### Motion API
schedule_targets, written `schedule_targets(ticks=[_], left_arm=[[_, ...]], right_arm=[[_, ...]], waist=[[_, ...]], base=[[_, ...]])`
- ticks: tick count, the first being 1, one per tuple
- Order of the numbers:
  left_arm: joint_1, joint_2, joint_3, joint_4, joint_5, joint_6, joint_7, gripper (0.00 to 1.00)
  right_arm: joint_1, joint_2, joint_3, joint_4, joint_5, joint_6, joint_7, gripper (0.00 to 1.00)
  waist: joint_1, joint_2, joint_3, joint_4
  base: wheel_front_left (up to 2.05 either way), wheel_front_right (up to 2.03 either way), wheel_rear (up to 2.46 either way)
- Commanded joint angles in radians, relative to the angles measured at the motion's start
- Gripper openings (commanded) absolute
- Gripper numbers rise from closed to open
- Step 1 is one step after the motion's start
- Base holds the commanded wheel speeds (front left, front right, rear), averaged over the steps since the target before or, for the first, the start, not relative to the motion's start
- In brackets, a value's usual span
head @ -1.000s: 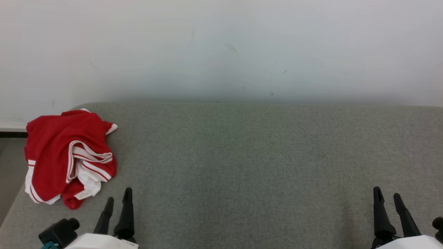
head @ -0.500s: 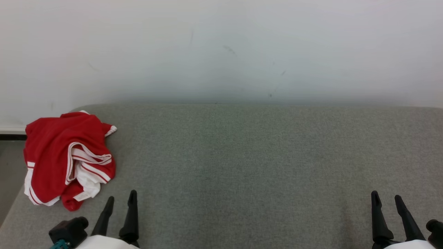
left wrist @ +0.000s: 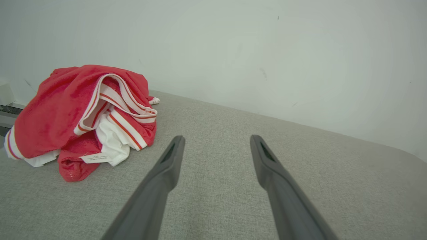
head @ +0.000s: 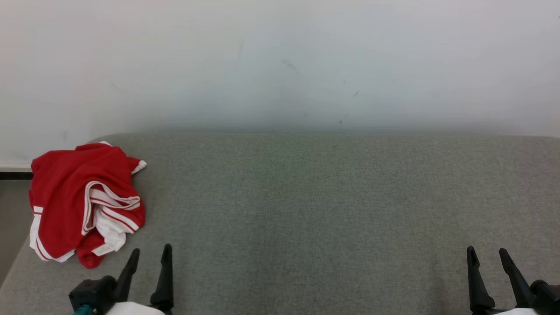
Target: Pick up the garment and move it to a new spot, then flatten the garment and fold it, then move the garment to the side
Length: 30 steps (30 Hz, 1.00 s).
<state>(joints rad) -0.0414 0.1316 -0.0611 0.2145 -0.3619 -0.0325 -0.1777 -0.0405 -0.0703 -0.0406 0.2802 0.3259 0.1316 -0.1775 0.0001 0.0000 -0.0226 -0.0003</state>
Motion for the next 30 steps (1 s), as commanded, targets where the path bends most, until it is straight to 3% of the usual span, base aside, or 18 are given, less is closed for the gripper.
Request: schedule_targets(ticks=[1, 20, 30], left_arm=[[0.002, 0.012, -0.003, -0.005, 0.037, 0.003, -0.011, 1.00], [0.023, 0.032, -0.037, 0.014, 0.194, 0.019, -0.051, 1.00], [0.022, 0.024, -0.044, 0.036, 0.254, 0.003, -0.070, 1.00]], right_arm=[[-0.002, -0.015, -0.005, -0.001, -0.036, -0.001, -0.011, 1.00], [0.007, -0.003, -0.021, 0.032, -0.167, -0.001, -0.051, 1.00], [0.004, 0.001, -0.017, 0.063, -0.187, -0.002, -0.071, 1.00]], waist=[[-0.0001, 0.0000, -0.001, 0.000], [-0.0001, 0.0000, -0.005, -0.009], [-0.0001, 0.0000, 0.000, -0.003]], base=[[0.00, 0.00, 0.00], [0.00, 0.00, 0.00], [0.00, 0.00, 0.00]])
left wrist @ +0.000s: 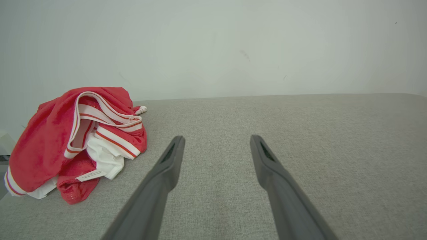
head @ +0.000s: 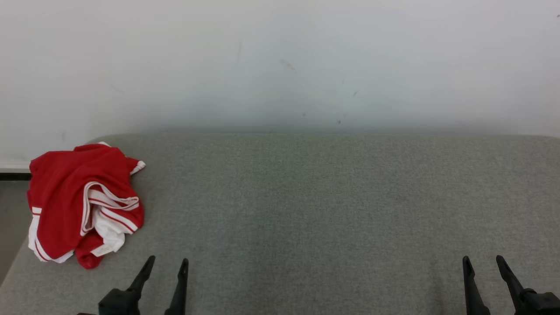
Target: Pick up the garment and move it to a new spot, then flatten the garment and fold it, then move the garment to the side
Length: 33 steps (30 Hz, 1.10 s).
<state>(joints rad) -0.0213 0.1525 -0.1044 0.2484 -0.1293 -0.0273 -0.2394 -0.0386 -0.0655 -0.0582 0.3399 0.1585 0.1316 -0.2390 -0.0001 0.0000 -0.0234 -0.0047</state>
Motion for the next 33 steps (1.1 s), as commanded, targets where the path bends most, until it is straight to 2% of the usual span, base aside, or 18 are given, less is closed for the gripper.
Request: schedule_targets(ticks=[1, 11, 33], left_arm=[[0.002, 0.003, 0.000, 0.004, 0.027, -0.003, -0.011, 1.00], [0.012, -0.004, 0.005, 0.017, 0.091, -0.016, -0.027, 1.00], [-0.004, -0.035, 0.037, 0.031, 0.086, -0.051, -0.026, 1.00]], right_arm=[[0.001, -0.004, 0.002, 0.007, -0.024, -0.002, -0.012, 1.00], [-0.004, -0.004, 0.004, 0.031, -0.067, -0.002, -0.029, 1.00], [0.002, -0.021, 0.018, 0.048, -0.038, -0.002, -0.027, 1.00]], waist=[[0.0001, 0.0000, 0.001, 0.002], [0.0001, 0.0000, 0.002, 0.002], [0.0001, 0.0000, 0.004, 0.012]], base=[[0.00, 0.00, 0.00], [0.00, 0.00, 0.00], [0.00, 0.00, 0.00]])
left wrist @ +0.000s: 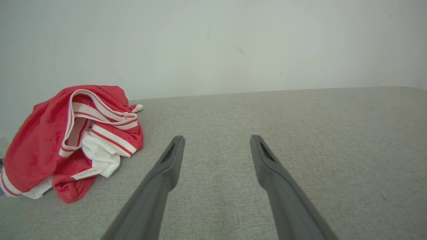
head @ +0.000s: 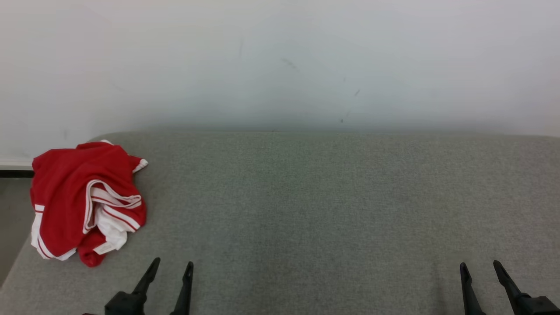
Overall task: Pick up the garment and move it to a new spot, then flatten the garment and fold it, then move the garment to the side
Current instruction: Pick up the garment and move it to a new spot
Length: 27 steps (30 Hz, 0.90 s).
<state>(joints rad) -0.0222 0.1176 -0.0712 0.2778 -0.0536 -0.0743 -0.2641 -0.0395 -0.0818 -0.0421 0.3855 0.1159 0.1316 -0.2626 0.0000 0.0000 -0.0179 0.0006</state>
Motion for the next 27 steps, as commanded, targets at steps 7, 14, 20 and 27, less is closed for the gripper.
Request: schedule_targets(ticks=[7, 14, 20, 27], left_arm=[[0.001, -0.009, 0.006, 0.006, 0.016, -0.006, -0.001, 1.00], [0.011, -0.008, 0.013, 0.016, 0.018, -0.009, -0.001, 1.00], [0.041, 0.008, 0.032, 0.023, 0.013, -0.011, -0.001, 1.00], [0.070, 0.006, 0.052, 0.007, 0.008, -0.005, -0.001, 1.00]], right_arm=[[0.023, -0.005, 0.015, 0.000, 0.026, -0.002, -0.003, 1.00], [0.036, -0.004, 0.027, 0.005, 0.033, -0.002, -0.002, 1.00], [0.040, 0.004, 0.058, 0.012, 0.046, -0.002, -0.002, 1.00], [0.023, 0.010, 0.103, 0.024, 0.059, -0.002, -0.002, 1.00]], waist=[[0.0000, 0.0000, -0.011, 0.075], [0.0000, 0.0000, -0.024, 0.193], [0.0000, 0.0000, -0.048, 0.325], [0.0000, 0.0000, -0.064, 0.412]], base=[[0.00, 0.00, 0.00], [0.00, 0.00, 0.00], [0.00, 0.00, 0.00], [0.00, 0.00, 0.00]])
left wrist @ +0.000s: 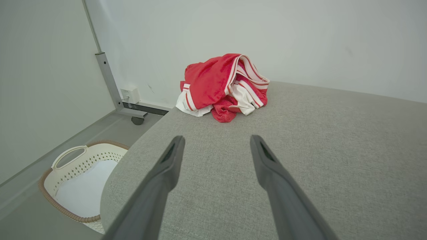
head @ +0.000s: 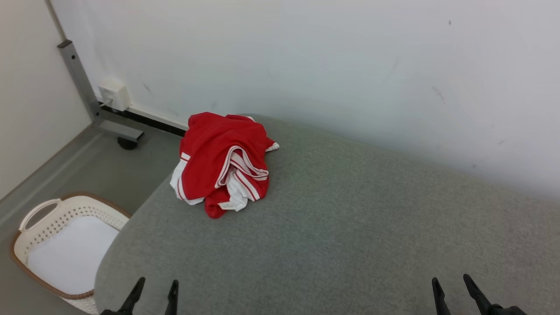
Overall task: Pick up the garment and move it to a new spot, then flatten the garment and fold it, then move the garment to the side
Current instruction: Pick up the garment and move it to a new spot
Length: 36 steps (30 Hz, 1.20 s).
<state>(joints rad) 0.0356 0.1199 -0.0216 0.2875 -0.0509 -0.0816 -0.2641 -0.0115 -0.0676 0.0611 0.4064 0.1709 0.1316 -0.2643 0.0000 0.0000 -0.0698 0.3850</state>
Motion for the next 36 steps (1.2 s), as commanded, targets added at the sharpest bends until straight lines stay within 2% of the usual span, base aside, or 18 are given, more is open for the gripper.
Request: schedule_targets(ticks=[1, 10, 17, 22, 26, 31, 33, 36], left_arm=[[0.013, 0.002, 0.004, -0.005, 0.006, 0.003, -0.001, 1.00], [-0.024, 0.003, 0.028, -0.021, -0.016, -0.010, -0.001, 1.00], [-0.195, 0.039, 0.040, -0.014, -0.075, -0.037, -0.001, 1.00], [-0.387, 0.103, 0.023, 0.016, -0.144, -0.048, -0.001, 1.00], [-0.533, 0.178, -0.044, 0.065, -0.210, -0.049, -0.001, 1.00], [-0.677, 0.268, -0.135, 0.184, -0.304, -0.047, 0.004, 1.00], [-0.729, 0.303, -0.163, 0.244, -0.311, -0.048, 0.007, 1.00], [-0.794, 0.325, -0.210, 0.335, -0.349, -0.048, 0.014, 1.00]], right_arm=[[-0.007, -0.003, 0.004, 0.004, 0.005, -0.002, 0.000, 1.00], [-0.020, -0.010, 0.017, 0.010, 0.005, -0.002, 0.000, 1.00], [-0.086, -0.062, 0.008, -0.015, -0.026, -0.002, 0.000, 1.00], [-0.159, -0.114, -0.012, -0.045, -0.044, -0.002, 0.000, 1.00], [-0.187, -0.153, -0.034, -0.066, -0.057, -0.002, 0.000, 1.00], [-0.173, -0.197, -0.041, -0.068, -0.076, -0.003, 0.015, 1.00], [-0.167, -0.213, -0.044, -0.077, -0.080, -0.003, 0.028, 1.00], [-0.154, -0.234, -0.049, -0.106, -0.081, -0.005, 0.050, 1.00]], waist=[[0.0000, 0.0000, -0.012, 0.032], [0.0000, 0.0000, 0.022, 0.007], [0.0000, 0.0000, 0.193, -0.055], [0.0000, 0.0000, 0.353, -0.092], [0.0000, 0.0000, 0.441, -0.103], [0.0000, 0.0000, 0.486, -0.109], [0.0000, 0.0000, 0.500, -0.112], [0.0000, 0.0000, 0.519, -0.120]], base=[[0.00, 0.00, 0.00], [0.00, 0.00, 0.00], [0.00, 0.00, 0.00], [0.00, 0.00, 0.00], [0.00, 0.00, 0.00], [0.00, 0.00, 0.00], [0.00, 0.00, 0.00], [0.00, 0.00, 0.00]])
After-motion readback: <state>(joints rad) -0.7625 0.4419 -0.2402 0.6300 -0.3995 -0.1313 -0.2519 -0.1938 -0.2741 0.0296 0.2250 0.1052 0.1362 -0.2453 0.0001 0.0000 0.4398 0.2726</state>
